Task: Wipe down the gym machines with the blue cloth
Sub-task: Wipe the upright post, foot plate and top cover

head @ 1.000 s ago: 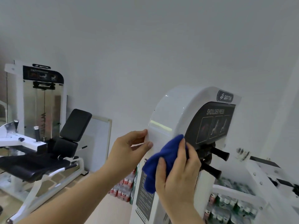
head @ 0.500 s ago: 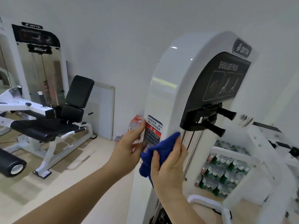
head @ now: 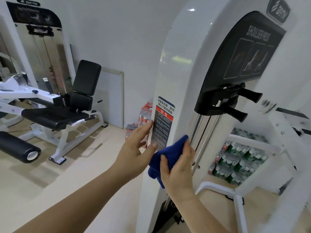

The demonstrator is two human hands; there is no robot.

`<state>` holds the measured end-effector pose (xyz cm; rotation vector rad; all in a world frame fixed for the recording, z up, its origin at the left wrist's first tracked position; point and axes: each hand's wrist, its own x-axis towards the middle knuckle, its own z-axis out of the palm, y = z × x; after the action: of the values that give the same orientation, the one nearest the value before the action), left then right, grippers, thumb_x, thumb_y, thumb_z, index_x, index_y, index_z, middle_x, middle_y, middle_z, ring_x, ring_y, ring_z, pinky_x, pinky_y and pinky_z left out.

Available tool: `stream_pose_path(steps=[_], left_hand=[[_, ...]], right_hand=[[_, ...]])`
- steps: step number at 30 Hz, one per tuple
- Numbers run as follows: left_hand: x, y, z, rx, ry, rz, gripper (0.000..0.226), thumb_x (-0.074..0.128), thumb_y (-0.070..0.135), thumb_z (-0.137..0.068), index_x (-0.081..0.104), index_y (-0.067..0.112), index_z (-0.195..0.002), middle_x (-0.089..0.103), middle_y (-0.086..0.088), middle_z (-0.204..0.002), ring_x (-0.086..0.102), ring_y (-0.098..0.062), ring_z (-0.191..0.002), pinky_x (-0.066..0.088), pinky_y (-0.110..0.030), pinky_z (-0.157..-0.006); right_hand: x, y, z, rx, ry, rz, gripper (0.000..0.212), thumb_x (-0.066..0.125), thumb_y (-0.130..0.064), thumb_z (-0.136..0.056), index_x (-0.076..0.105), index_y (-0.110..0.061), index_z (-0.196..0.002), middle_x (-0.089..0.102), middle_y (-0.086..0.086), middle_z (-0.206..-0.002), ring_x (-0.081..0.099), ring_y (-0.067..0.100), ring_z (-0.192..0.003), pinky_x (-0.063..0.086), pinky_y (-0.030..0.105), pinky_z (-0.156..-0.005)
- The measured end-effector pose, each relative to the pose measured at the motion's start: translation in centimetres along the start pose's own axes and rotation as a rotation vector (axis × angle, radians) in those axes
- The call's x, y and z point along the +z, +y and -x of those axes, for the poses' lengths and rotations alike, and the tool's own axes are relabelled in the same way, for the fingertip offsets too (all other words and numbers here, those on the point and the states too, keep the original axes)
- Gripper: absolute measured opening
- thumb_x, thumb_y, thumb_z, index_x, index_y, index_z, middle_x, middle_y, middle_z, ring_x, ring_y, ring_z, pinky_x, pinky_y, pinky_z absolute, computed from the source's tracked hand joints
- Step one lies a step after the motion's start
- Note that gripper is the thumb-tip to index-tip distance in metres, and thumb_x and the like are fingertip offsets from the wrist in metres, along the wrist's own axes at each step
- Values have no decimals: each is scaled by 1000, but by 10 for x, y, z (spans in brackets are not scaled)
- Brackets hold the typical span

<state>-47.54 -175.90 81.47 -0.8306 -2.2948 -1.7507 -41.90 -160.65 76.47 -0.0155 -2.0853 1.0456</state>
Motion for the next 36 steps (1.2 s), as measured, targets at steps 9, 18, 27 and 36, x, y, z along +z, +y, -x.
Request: stream_pose_path(steps=[9, 18, 27, 36], left_hand=[[29, -26, 23, -100, 115, 31, 50, 52, 9, -104, 53, 41, -142, 60, 20, -136, 55, -6, -128, 52, -33, -103], [24, -34, 35, -227, 20, 97, 51, 52, 15, -105, 46, 39, -150, 47, 29, -149, 41, 5, -140, 44, -31, -115], [41, -54, 48, -250, 89, 60, 45, 43, 38, -107, 47, 29, -151, 50, 15, -151, 43, -2, -140, 39, -42, -119], [45, -68, 68, -320, 1, -9, 52, 51, 8, -104, 48, 45, -141, 48, 27, -145, 42, 13, -133, 44, -8, -102]], right_hand=[[-20, -37, -52, -132, 145, -94, 76, 72, -20, -94, 30, 3, -152, 42, 13, -137, 52, 12, -124, 48, 20, -100], [13, 45, 50, 224, -189, -92, 78, 80, -26, -87, 26, -48, -138, 36, -8, -136, 54, 13, -122, 57, 33, -98], [-11, 1, -6, -47, -2, -103, 73, 83, -17, -81, 37, -15, -138, 32, -8, -134, 48, 0, -123, 44, 8, -97], [29, 72, 85, 335, -251, -150, 90, 77, -19, -89, 15, -70, -131, 40, -11, -138, 53, 11, -126, 55, 33, -102]])
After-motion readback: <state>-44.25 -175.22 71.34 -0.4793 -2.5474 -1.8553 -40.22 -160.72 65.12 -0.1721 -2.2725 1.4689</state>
